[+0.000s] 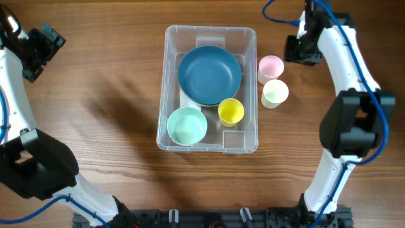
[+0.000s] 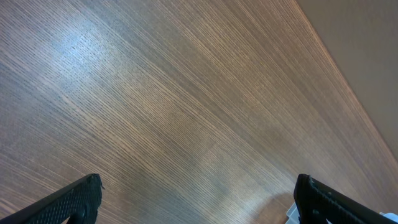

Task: Pack container
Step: 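Move the right gripper to the pink cup and grasp its rim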

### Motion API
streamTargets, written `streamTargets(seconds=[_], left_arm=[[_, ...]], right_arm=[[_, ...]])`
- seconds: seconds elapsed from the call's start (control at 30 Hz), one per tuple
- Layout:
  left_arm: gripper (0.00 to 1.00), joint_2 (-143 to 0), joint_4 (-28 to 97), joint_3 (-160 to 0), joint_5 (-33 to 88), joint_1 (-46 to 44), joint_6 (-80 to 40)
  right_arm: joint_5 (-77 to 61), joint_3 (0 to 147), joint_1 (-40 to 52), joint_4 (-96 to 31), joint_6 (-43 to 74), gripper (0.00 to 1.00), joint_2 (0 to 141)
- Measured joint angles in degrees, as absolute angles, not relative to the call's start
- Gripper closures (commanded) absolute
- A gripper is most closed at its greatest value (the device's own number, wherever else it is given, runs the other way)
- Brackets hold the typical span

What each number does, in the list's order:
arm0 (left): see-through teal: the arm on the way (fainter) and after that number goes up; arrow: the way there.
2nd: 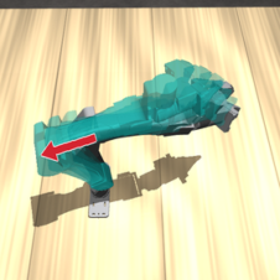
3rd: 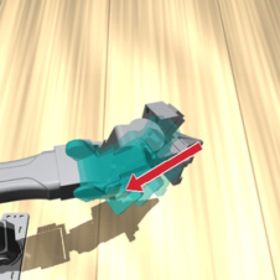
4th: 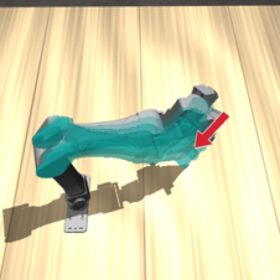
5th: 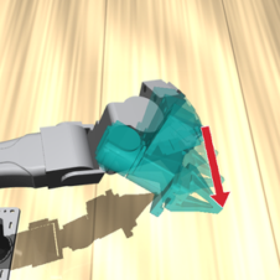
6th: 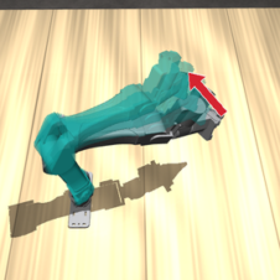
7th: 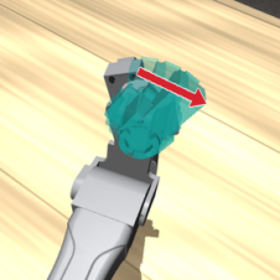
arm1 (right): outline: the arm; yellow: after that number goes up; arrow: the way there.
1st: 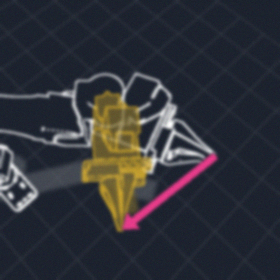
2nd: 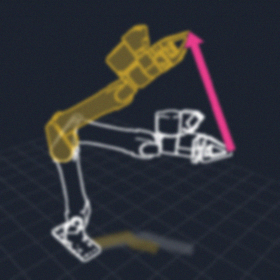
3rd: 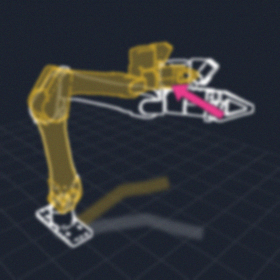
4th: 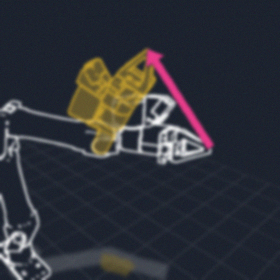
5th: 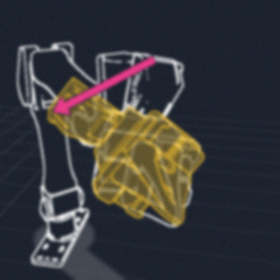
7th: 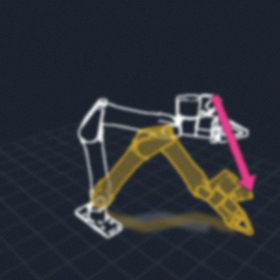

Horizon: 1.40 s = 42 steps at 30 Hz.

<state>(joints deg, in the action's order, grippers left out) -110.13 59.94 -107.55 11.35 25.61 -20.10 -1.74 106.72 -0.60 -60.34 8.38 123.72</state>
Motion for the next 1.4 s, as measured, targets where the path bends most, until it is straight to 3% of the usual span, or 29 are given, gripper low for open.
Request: streamTargets(seconds=[0.6,1.0,1.4], left_arm=[[0.00,-110.10,59.94,-107.55,11.38,25.61,-20.10],[0.00,-110.08,59.94,-107.55,11.38,25.61,-20.10],[0.00,-110.08,59.94,-107.55,11.35,25.61,-20.10]], right_arm=[[-3.81,106.89,1.04,-59.20,7.20,0.58,124.92],[-6.48,107.81,1.04,-65.54,-2.98,0.57,117.40],[-7.94,97.91,1.04,-59.00,-5.28,0.58,117.43]])
